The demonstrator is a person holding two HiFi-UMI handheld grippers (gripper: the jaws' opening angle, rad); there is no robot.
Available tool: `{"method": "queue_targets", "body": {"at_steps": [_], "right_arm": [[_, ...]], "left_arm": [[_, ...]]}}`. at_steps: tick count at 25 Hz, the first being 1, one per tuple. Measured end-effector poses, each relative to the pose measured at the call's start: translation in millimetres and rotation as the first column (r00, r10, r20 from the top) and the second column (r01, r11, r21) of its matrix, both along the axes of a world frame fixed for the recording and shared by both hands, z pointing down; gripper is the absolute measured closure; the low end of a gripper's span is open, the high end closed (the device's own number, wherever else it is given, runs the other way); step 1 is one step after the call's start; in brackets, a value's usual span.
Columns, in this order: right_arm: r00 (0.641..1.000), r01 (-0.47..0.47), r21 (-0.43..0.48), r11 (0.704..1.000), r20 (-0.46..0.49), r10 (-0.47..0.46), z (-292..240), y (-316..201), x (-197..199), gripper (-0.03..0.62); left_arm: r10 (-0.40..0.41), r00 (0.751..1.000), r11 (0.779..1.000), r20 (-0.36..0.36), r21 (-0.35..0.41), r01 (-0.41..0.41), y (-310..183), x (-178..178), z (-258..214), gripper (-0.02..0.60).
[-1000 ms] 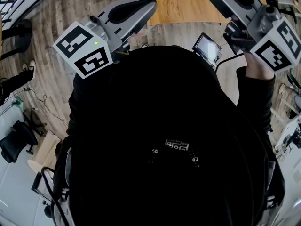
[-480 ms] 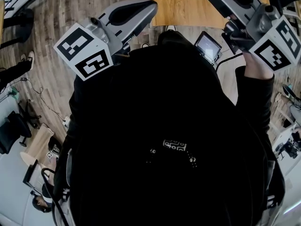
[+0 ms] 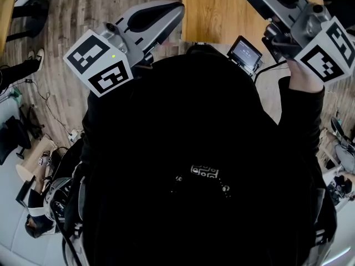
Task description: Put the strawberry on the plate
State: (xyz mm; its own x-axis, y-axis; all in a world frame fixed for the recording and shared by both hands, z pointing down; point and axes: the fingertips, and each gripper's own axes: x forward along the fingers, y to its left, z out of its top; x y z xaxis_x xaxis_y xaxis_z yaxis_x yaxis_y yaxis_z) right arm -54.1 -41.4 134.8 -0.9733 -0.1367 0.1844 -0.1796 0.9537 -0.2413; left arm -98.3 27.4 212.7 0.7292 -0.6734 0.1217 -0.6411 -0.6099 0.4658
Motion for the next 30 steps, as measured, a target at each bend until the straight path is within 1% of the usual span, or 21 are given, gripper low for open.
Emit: {"method": "queue_targets", "body": {"at_steps": [3,6,12,16,20,26,30], "right_arm": [[1.000,0.017,0.000,1.000,0.011,-0.017,7,-20,6,0.459],[1.000,0.023,-0.008,1.000,0.012,-0.023,8,-29,10,0.459],[0.999,0.031,-0.021,0.999,0.020,-0.031,6,-44,21,0.457],[0.999,0.034,-0.032,0.999,0.030,-0.033,10,-53,22,0.459],[0.999,0.030,-0.040,0.999,0.036,-0.028,9,-58,26,0.457],[0.999,-0.011,-0.070,0.997,0.046,0.014,16,-95,54,0.459],[0.997,-0.030,-0.087,0.996,0.065,0.036,26,-108,70,0.459]], "left_arm": [[-0.019,1.000,1.000,0.008,-0.004,0.019,-18,7,7,0.581],[-0.028,1.000,1.000,0.009,-0.011,0.028,-25,11,8,0.581],[-0.029,0.999,0.999,0.015,-0.023,0.029,-38,24,3,0.581],[-0.022,0.999,0.999,0.031,-0.038,0.023,-46,27,8,0.581],[-0.008,0.999,0.999,0.046,-0.053,0.010,-51,30,7,0.581],[0.035,0.997,0.995,0.062,-0.092,-0.029,-83,51,12,0.581],[0.051,0.996,0.993,0.077,-0.114,-0.042,-93,62,21,0.581]]}}
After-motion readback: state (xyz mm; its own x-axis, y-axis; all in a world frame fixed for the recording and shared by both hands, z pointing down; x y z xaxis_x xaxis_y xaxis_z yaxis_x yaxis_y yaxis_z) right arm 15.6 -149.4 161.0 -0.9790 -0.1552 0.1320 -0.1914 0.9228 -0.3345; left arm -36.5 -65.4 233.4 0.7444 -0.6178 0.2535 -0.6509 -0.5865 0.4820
